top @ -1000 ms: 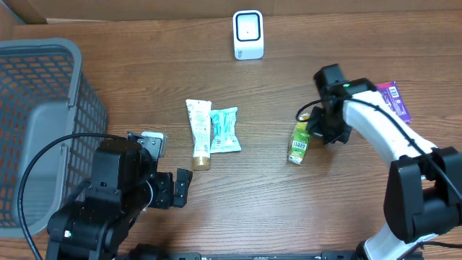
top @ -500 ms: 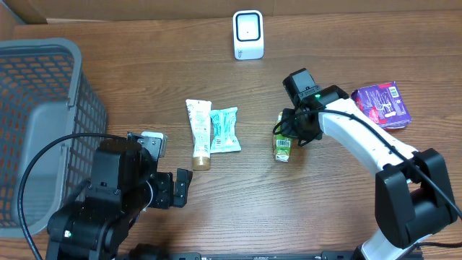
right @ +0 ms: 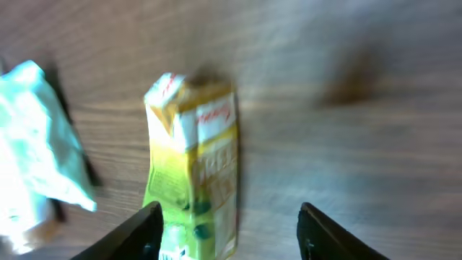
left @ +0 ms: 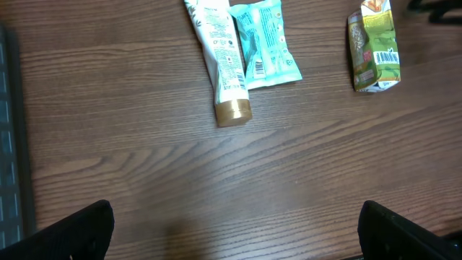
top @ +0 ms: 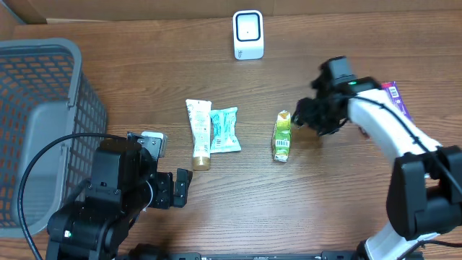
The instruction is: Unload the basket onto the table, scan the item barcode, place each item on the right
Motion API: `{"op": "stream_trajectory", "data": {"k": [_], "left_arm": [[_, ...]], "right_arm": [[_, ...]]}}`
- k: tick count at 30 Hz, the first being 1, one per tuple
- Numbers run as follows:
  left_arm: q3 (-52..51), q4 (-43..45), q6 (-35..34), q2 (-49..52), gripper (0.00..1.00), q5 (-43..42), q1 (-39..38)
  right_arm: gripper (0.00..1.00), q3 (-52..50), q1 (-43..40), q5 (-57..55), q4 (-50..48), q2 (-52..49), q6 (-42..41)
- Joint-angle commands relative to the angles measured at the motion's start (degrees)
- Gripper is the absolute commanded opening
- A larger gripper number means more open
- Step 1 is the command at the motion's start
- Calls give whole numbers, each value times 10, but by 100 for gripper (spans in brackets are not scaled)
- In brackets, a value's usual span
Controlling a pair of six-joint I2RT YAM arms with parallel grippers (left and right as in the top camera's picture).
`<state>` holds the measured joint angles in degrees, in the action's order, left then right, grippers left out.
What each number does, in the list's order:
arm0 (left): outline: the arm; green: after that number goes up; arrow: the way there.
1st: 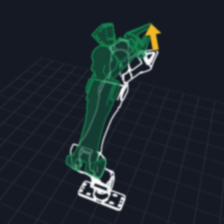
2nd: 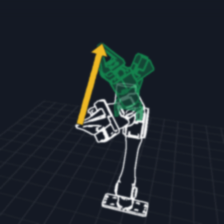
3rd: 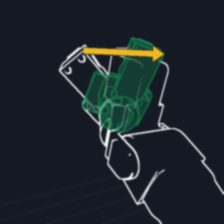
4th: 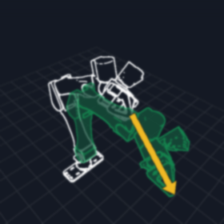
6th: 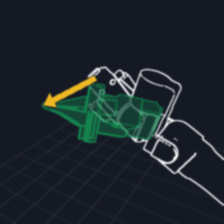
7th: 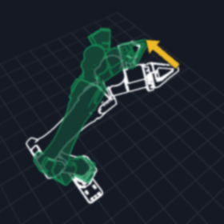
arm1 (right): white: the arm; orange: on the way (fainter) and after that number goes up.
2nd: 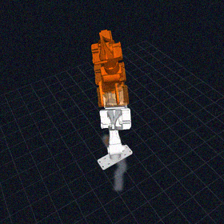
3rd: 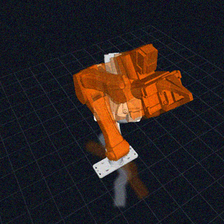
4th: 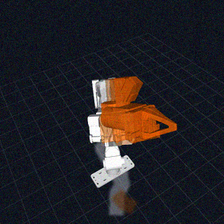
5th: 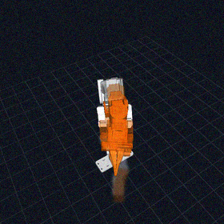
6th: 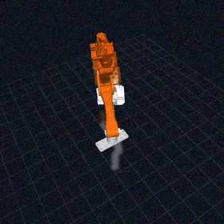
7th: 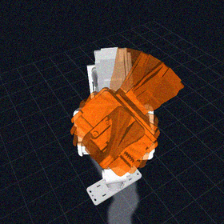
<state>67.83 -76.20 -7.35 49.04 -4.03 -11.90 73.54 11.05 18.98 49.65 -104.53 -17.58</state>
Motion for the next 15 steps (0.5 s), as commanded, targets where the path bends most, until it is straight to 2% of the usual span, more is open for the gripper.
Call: {"op": "stream_trajectory", "data": {"k": [1,6,13,15], "left_arm": [[1,2,-6,1,99,6,3],[1,2,-6,1,99,6,3],[1,2,-6,1,100,6,3],[1,2,-6,1,100,6,3]], "right_arm": [[62,-5,-9,69,-24,-10,48],[62,-16,-9,95,-51,-42,47],[59,-16,-8,204,-70,-88,37],[55,-16,-7,198,-73,-96,26]]}}
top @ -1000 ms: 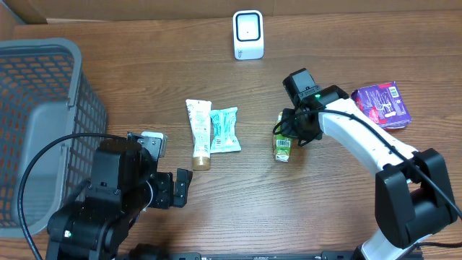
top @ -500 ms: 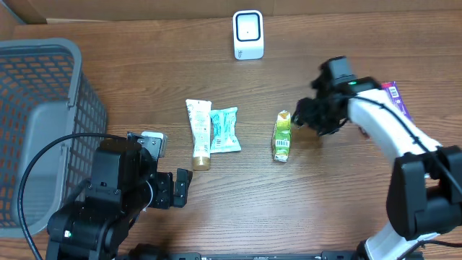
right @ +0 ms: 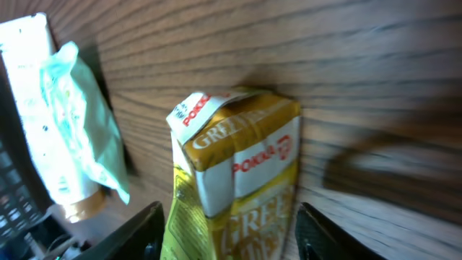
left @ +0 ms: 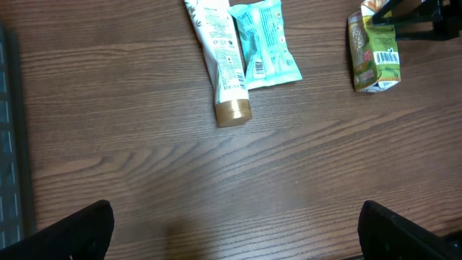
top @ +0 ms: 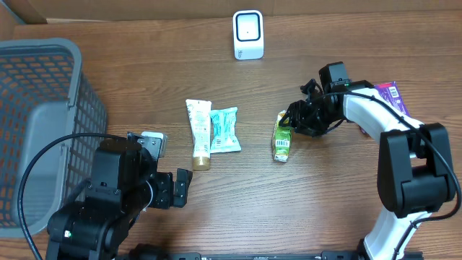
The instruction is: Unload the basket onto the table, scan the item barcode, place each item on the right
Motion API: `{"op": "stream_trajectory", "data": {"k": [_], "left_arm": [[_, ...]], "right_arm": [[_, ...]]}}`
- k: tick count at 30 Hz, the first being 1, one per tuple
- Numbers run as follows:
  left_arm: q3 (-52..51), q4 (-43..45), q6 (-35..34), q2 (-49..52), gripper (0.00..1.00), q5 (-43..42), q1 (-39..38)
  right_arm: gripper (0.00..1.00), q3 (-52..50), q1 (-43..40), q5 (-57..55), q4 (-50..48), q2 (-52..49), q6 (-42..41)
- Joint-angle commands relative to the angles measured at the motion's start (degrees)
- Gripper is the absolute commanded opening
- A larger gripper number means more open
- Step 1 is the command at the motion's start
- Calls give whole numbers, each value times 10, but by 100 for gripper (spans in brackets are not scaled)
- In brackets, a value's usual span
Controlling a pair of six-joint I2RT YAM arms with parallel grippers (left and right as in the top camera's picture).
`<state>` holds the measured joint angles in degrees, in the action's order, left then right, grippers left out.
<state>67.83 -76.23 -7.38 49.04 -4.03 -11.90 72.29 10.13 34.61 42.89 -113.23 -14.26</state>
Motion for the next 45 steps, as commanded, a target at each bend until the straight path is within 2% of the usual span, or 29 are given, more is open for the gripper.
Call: {"op": "stream_trajectory", "data": {"k": [1,5,15,21,31,34,36,40,45], "left_arm": [[1,2,-5,1,100,6,3],[1,2,-5,1,100,6,3],[1,2,-5,1,100,6,3],[1,2,-5,1,99,6,3],[1,2,-5,1,100,6,3],[1,2,-5,1,100,6,3],[1,2,-5,1,100,6,3],[1,2,-5,1,99,6,3],[1,2,-5,1,100,6,3]], "right_arm": [[53,-3,2,38,-7,-15,-7],[43,-3,2,20,-13,-21,-7],[46,-2,-14,14,-71,-21,24],[34,-2,-14,-5,-94,-21,24],[30,-2,4,-16,-99,-22,24],[21,-2,14,-22,-99,-22,23],[4,-2,15,-23,-99,-22,23],[4,4,15,-38,-87,-12,20],[4,55,38,-147,0,57,-9]]}}
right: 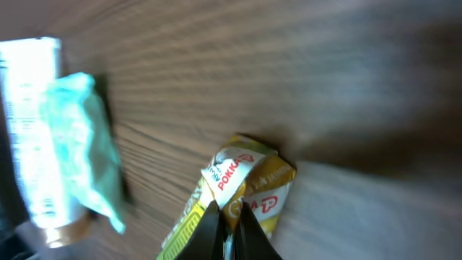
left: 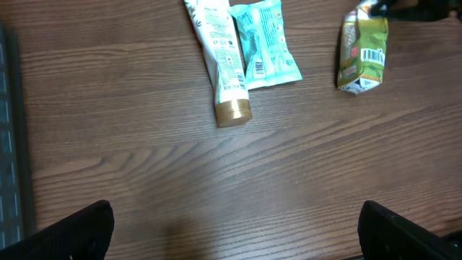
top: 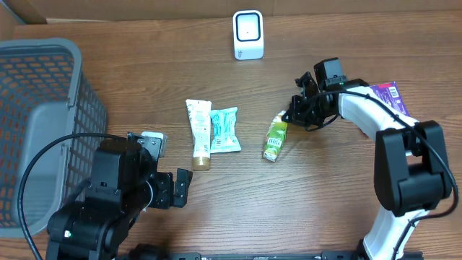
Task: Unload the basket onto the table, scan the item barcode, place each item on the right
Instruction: 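Carry the green tea carton up to the scanner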
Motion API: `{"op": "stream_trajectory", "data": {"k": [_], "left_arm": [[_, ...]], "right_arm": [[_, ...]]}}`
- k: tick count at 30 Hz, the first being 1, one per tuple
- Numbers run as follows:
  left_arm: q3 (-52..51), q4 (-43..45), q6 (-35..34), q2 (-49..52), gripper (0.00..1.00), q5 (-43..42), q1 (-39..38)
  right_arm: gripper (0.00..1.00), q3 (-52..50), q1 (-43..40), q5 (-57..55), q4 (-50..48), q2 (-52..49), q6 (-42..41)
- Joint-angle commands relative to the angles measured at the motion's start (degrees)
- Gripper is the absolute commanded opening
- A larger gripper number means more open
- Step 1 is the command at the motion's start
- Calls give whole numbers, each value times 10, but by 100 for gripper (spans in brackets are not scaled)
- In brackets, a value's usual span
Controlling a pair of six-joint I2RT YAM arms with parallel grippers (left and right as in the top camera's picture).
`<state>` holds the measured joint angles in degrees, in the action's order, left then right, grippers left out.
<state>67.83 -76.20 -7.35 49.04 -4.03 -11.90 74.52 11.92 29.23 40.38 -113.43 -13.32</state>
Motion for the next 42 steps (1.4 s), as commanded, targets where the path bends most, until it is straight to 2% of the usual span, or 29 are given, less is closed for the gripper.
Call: {"op": "stream_trajectory", "data": {"k": [1,6,11,15,22,27,29,30,33,34,41,42], "left_arm": [[1,2,-6,1,99,6,3],[1,2,-6,1,100,6,3],[1,2,-6,1,100,6,3],[1,2,-6,1,100,6,3],[1,2,-6,1,100,6,3],[1,2,-6,1,99,6,3],[1,2,-6,1,100,6,3],[1,2,-6,1,100,6,3],[1,2,-6,1,99,6,3],[1,2,-6,1,99,6,3],[1,2,-6,1,100,6,3],[1,2,-6,1,100,6,3]], "right_arm": [[4,41,28,-104,35,77,-19],[4,90,69,-177,76,174,-45],[4,100,105,-270,94,228,-64],[4,99,134,-348,107,229,-101],[4,62,155,-409,107,226,-204],[5,58,146,-412,85,226,-188],[20,58,139,-395,67,226,-160],[31,61,134,-379,62,225,-151],[46,94,121,-344,69,207,-132],[53,137,115,-333,84,179,-118],[75,372,112,-331,161,-4,-60],[75,393,112,-336,157,-29,-59]]}}
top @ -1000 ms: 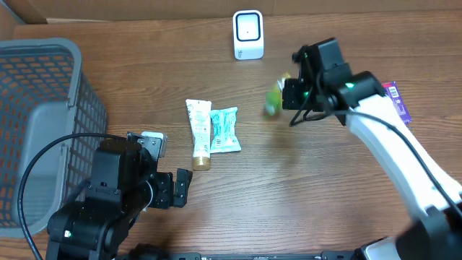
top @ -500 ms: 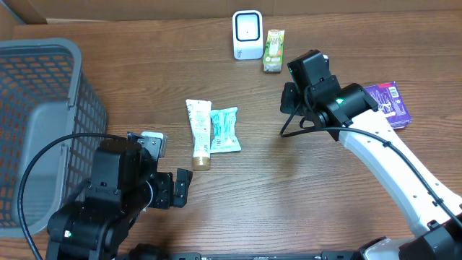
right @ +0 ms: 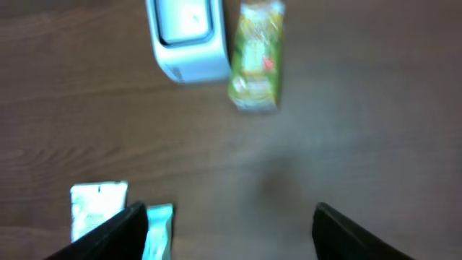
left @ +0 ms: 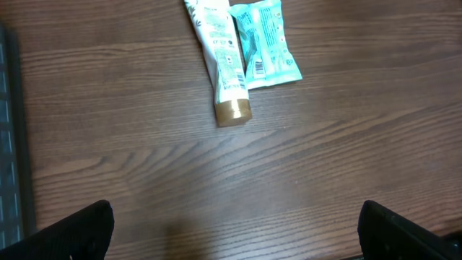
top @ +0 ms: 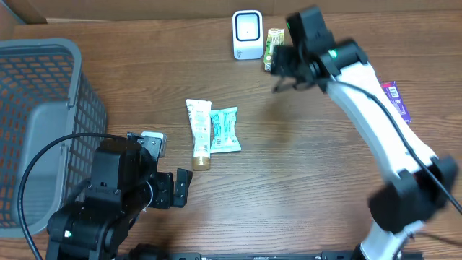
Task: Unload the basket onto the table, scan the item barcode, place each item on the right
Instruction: 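Carry the green tea carton up to the scanner, then hold the carton's barcode against the scanner with the right gripper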
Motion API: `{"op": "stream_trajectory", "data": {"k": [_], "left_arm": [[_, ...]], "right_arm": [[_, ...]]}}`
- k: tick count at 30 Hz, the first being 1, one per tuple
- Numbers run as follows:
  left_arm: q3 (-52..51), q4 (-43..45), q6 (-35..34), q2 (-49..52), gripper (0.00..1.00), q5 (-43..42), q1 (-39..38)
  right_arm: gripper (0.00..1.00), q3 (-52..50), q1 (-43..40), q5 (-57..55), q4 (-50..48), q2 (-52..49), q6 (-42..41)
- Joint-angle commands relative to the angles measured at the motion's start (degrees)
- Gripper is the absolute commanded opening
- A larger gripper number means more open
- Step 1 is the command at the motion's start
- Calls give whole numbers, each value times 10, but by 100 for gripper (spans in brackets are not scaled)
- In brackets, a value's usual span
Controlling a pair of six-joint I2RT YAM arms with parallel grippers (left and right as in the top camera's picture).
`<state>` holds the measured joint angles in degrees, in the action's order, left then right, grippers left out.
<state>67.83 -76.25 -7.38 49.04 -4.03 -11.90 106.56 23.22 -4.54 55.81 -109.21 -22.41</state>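
Note:
The green and yellow drink carton point(top: 273, 45) rests at the back of the table, just right of the white scanner point(top: 247, 34). The right wrist view shows the carton point(right: 256, 65) beside the scanner point(right: 189, 40). My right gripper point(top: 289, 68) hangs open a little in front of the carton with nothing between its fingers point(right: 119, 235). My left gripper point(top: 177, 189) stands open near the front left, over bare wood point(left: 234, 242).
A toothpaste tube point(top: 198, 133) and a teal packet point(top: 225, 128) lie side by side mid-table. A purple pack point(top: 397, 97) sits at the right edge. A grey basket point(top: 36, 130) fills the left side.
My right gripper was shut on the carton's top at mid-right. Now the carton lies at the back beside the scanner, and the gripper is open and apart from it.
My right gripper was open beside the carton lying right of the teal packet. Then its fingers stood around the carton's top. Then it was shut on that top, the carton shifted. Now the carton rests by the scanner, let go. The left arm stayed still.

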Motion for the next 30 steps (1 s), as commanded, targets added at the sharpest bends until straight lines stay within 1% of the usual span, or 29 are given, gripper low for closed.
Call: {"op": "stream_trajectory", "data": {"k": [1,6,12,15,18,21,23,30], "left_arm": [[1,2,-5,1,100,6,3],[1,2,-5,1,100,6,3],[1,2,-5,1,100,6,3],[1,2,-5,1,100,6,3],[1,2,-5,1,100,6,3],[1,2,-5,1,99,6,3],[1,2,-5,1,99,6,3],[1,2,-5,1,100,6,3]], "right_arm": [[75,81,-1,-2,-7,-89,32],[76,82,-1,-20,-68,-151,50],[84,82,-1,-50,-121,-203,64],[86,82,-1,-77,-142,-223,64],[92,82,-1,-100,-162,-236,67],[95,82,-1,-100,-187,-245,95],[96,82,-1,-100,-199,-251,106],[95,82,-2,-100,-218,-275,105]]}}
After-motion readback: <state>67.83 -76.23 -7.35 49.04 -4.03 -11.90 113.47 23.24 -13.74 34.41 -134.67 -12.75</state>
